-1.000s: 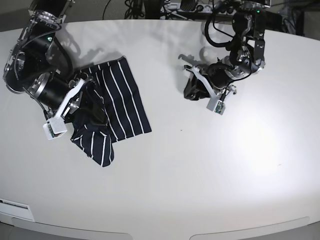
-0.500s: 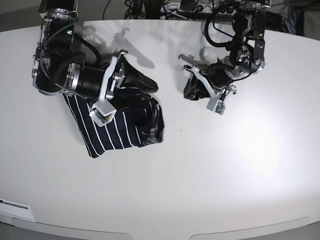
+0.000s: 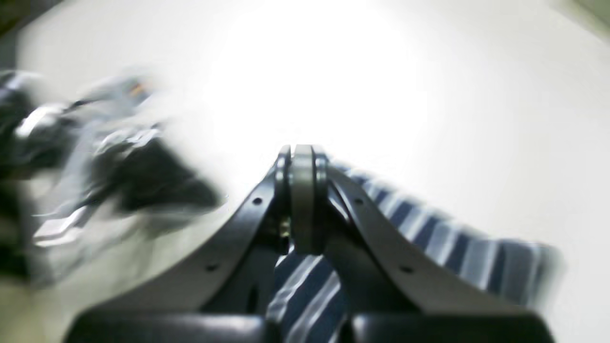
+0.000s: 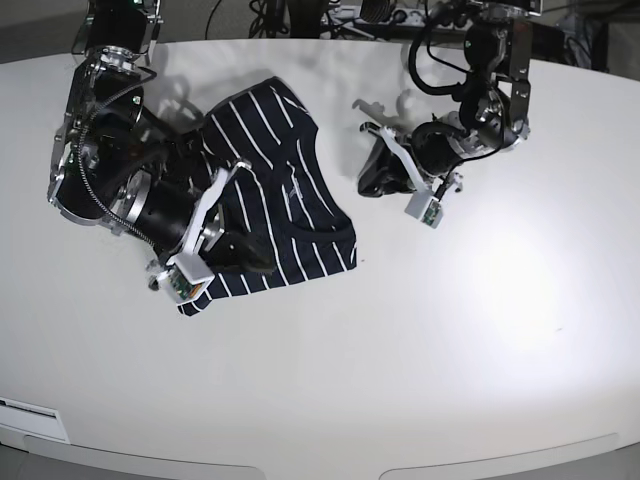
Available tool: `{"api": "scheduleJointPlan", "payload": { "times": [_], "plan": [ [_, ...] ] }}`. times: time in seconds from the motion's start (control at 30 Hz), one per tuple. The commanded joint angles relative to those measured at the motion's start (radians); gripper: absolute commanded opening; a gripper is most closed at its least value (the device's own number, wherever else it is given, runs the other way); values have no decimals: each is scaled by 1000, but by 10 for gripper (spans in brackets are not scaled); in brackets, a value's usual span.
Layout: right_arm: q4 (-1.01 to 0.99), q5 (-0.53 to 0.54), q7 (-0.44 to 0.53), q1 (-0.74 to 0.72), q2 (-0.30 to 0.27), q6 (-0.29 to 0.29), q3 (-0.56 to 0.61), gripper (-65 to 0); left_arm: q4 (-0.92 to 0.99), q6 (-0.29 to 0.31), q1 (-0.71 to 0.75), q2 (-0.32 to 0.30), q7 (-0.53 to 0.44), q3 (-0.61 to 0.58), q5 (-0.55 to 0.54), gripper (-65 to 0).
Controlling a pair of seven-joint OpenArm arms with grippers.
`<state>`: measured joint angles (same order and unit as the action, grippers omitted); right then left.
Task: Fold the T-shirt properly
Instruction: 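Grasp the bundle corners with both grippers and square it flat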
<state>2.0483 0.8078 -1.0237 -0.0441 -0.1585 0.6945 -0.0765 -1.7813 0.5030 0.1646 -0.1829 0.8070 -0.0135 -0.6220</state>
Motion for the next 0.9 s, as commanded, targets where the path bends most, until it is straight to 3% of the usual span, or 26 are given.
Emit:
{"api": "scheduleJointPlan", "payload": {
  "times": [0.0, 0.1, 0.13, 0.2, 0.3, 0.4, 0.5, 0.67, 0.87],
  "plan": [
    [9, -25, 74, -17, -9, 4, -2, -650, -15, 41, -23, -3, 2, 1, -56, -650],
    [-43, -140, 171, -29, -37, -34, 11, -650, -15, 177, -52, -3, 105, -7, -262, -650],
    [-77, -169, 175, -43, -47, -41, 26, -650, -15, 195, -63, -2, 140, -16, -325, -650],
    [-166, -214, 182, -90, -71, -57, 64, -650, -15, 195, -83, -2, 180, -53, -383, -650],
    [-319, -290, 234, -169, -107, -77, 121, -650, -15, 195, -99, 3, 180, -143, -354, -650],
    [-461, -350, 252, -265, -133, -93, 178, -650, -14, 195, -98, 34, 151, -243, -235, -650],
    [-583, -364, 254, -357, -152, -93, 232, -650, -14, 195, -95, 72, 82, -335, -45, -650],
    [-737, -369, 258, -441, -188, -73, 309, -650, 0, 61, -93, 97, 0, -462, 221, -650],
    [-822, -363, 266, -430, -250, -62, 367, -650, 110, 6, -95, 83, -26, -494, 345, -650]
  ]
}}
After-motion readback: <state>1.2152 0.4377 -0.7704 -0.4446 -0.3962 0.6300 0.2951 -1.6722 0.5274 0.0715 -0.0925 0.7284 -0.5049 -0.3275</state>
